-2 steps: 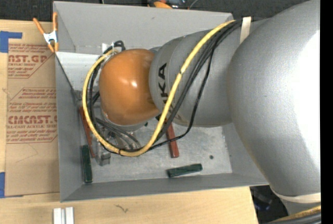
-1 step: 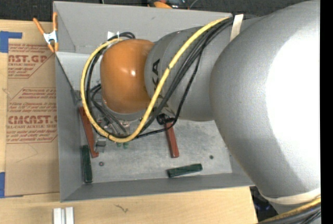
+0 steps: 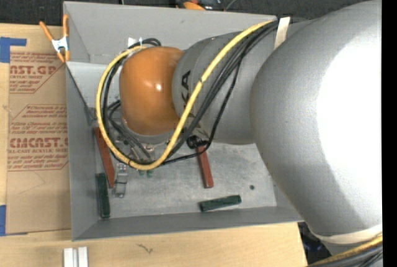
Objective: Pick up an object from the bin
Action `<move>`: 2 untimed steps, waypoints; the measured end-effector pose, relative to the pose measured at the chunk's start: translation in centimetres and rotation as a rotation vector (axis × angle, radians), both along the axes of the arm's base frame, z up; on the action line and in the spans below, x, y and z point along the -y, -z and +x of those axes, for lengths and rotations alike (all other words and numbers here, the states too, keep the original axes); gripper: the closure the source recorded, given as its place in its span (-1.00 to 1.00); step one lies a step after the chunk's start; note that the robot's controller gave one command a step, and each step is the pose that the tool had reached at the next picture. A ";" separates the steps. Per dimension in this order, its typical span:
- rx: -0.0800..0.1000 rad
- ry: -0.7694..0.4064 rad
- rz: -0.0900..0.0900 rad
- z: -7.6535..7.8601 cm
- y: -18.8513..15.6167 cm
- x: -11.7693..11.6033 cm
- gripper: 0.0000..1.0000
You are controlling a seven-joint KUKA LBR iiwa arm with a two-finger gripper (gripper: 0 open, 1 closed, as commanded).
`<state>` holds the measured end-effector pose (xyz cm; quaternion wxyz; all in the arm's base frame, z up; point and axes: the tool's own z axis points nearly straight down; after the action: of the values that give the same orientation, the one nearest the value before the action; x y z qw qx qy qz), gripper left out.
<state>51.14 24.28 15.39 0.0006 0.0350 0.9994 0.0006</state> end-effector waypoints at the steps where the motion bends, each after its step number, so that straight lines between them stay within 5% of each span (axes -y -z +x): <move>1: -0.004 -0.500 -0.002 1.2 8.6 3.7 -1.00; 2: 0.008 -0.367 0.000 3.1 -0.4 5.4 -1.00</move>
Offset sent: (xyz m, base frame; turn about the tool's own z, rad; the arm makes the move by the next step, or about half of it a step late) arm 0.0130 -0.0357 -0.0839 -0.5012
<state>54.22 18.84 15.74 0.0044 -0.1481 0.9890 0.0008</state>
